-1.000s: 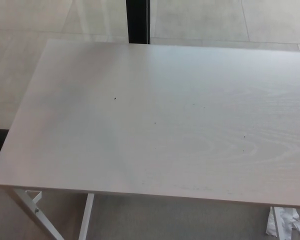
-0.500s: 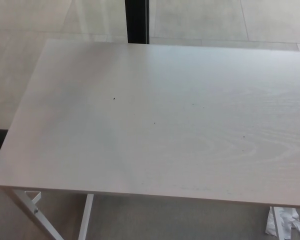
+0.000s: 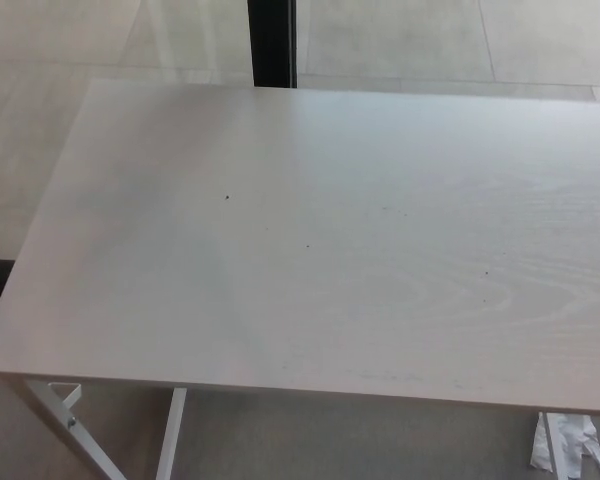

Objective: The robot uses both its hands to grab the left and right ends of a football kept in the middle of the desk infront of it, lifts it up and places it in the palm of a person

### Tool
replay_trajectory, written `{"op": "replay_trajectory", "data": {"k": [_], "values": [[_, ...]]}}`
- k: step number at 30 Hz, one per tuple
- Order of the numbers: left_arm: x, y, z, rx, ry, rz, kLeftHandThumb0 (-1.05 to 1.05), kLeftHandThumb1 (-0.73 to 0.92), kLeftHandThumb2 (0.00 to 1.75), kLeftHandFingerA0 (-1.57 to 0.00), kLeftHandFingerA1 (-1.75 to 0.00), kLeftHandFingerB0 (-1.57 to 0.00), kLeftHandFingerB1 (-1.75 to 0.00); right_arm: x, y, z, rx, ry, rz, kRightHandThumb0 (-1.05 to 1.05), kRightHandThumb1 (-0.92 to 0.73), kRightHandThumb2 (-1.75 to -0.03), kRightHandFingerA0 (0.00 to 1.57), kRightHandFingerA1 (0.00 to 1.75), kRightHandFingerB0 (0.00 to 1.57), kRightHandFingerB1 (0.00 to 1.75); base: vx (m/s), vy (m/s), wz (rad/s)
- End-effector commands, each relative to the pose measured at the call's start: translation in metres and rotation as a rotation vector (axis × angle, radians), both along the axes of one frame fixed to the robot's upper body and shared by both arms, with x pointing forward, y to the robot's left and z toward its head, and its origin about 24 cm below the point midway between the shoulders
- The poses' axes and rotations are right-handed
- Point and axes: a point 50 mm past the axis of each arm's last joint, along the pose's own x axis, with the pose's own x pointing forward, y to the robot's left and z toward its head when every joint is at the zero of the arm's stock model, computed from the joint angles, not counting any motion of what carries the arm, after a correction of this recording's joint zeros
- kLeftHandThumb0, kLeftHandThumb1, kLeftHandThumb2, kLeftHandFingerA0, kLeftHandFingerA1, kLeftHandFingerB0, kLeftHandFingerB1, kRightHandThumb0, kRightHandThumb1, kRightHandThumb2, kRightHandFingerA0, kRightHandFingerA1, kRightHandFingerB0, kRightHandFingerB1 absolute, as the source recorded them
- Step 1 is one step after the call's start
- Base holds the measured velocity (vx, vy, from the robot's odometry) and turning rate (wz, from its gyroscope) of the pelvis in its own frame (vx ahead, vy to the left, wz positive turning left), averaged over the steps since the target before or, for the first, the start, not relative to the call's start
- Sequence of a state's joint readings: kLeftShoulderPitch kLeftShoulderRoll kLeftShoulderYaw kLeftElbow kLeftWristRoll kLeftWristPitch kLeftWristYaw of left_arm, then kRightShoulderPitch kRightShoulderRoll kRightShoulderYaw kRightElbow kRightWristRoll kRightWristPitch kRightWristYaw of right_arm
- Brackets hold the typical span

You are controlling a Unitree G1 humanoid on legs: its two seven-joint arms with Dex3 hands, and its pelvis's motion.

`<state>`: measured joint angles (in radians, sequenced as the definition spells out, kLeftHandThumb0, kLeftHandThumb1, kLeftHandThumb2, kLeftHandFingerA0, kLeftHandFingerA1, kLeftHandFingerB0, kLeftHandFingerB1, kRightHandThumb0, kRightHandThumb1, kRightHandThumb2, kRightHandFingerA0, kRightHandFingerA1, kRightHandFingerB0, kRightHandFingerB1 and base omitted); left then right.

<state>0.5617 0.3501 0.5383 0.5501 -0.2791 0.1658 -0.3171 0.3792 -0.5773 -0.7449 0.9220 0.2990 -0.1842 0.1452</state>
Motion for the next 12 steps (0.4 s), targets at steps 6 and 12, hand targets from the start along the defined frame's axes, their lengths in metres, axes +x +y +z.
{"op": "replay_trajectory", "data": {"k": [6, 12], "values": [[0.004, 0.0036, 0.0048, 0.018, 0.039, -0.033, -0.66, 0.29, 0.71, -0.94, -0.63, -0.76, -0.6, 0.0022, -0.0046, 0.004, -0.002, 0.043, 0.024, -0.51, -0.54, -0.57, 0.6, 0.67, 0.29, 0.34, 0.0, 0.0, 0.0], [0.0054, 0.0033, 0.0071, -0.007, 0.015, 0.002, -0.53, 0.36, 0.51, -0.92, -0.56, -0.77, -0.52, 0.0061, -0.0043, 0.0045, -0.026, 0.04, 0.024, -0.61, -0.47, -0.86, 1.0, 0.98, 0.25, 0.46, 0.0, 0.0, 0.0]]}}
